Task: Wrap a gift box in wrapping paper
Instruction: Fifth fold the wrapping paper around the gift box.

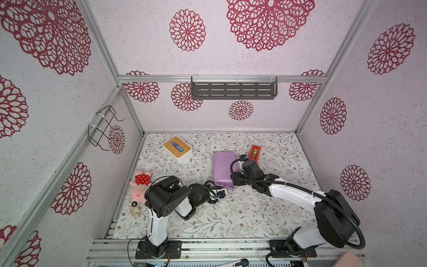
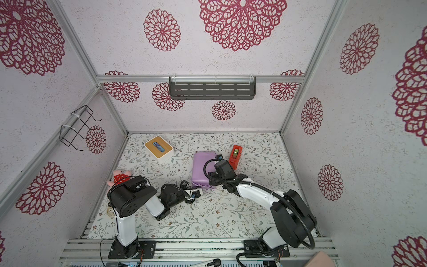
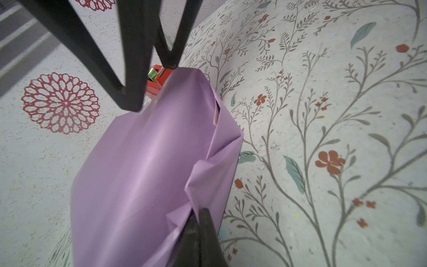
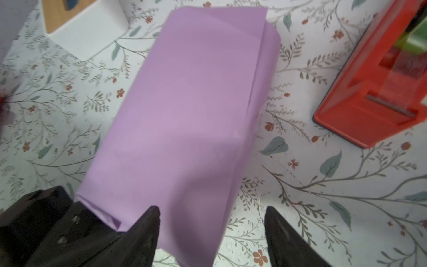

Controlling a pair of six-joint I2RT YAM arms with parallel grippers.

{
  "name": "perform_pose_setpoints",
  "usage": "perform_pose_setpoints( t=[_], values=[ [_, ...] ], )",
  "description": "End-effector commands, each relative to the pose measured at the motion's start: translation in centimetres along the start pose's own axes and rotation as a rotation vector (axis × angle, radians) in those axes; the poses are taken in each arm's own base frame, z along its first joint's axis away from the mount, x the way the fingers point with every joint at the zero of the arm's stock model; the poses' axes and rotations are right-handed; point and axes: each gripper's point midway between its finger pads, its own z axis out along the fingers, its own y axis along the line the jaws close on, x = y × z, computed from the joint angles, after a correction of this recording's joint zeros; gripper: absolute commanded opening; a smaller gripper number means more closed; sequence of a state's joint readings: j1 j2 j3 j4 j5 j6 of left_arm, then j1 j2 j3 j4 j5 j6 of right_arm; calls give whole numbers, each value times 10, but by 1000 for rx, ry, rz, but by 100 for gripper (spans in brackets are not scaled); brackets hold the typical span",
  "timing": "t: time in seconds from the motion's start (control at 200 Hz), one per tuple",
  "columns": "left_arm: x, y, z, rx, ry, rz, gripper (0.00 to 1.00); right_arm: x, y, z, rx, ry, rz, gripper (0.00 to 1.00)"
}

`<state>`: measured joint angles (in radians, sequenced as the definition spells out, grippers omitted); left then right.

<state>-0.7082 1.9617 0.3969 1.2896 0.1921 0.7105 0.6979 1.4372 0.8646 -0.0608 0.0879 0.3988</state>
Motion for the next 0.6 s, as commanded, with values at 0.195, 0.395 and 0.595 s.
perform_pose_setpoints(
  t=[0.195, 0.395, 0.595],
  values=[
    [-16, 14, 2, -45, -56, 29, 0, 20, 7, -33, -54, -68, -186, 79],
    [-16, 13, 1, -43, -56, 32, 0, 52, 10, -23, -93, -80, -209, 89],
    [-16, 12, 1, -44, -55, 36, 0, 69, 11, 4, -58, -105, -266, 92]
  ],
)
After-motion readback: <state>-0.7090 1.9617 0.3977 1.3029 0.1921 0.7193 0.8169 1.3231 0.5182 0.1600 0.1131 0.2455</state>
